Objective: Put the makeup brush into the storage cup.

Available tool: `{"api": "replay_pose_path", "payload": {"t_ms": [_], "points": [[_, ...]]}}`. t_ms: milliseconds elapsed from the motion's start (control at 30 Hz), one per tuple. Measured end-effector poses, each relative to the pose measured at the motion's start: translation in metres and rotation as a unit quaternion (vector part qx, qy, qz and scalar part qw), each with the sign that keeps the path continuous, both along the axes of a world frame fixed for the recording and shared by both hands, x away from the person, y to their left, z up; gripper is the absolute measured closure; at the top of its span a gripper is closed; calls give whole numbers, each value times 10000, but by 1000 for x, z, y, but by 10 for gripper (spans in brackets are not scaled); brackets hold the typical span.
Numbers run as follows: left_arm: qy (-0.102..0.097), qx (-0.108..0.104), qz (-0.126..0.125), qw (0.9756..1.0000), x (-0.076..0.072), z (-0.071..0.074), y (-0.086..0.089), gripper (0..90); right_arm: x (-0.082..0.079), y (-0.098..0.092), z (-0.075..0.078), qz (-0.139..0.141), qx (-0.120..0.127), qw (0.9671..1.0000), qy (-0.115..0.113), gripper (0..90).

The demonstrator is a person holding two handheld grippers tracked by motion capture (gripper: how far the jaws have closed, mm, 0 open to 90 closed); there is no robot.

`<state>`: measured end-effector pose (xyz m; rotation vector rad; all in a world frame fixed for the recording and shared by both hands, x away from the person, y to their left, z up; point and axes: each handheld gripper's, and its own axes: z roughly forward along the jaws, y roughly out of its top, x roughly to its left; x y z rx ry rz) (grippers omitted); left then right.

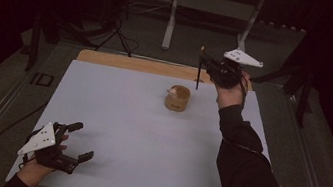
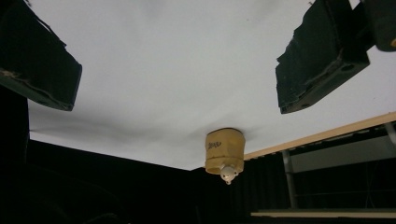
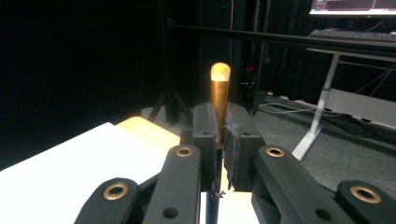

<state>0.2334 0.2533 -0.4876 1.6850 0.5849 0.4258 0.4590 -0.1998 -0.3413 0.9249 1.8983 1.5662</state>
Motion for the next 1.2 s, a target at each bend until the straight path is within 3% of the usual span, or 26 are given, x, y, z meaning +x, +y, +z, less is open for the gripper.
{"api": "replay_pose_path", "payload": {"t_ms": [167,633,1200], "points": [[3,-27,1,10000,1,0,0,16,4,4,-3,31,-57,10000,-57,838],[81,-97,-16,9999,3,-1,-1,16,21,16,-4,-12,84,10000,-52,838],[91,-91,10,9999,2,0,0,16,40,26,-33,-13,120,9998,135,838]]}}
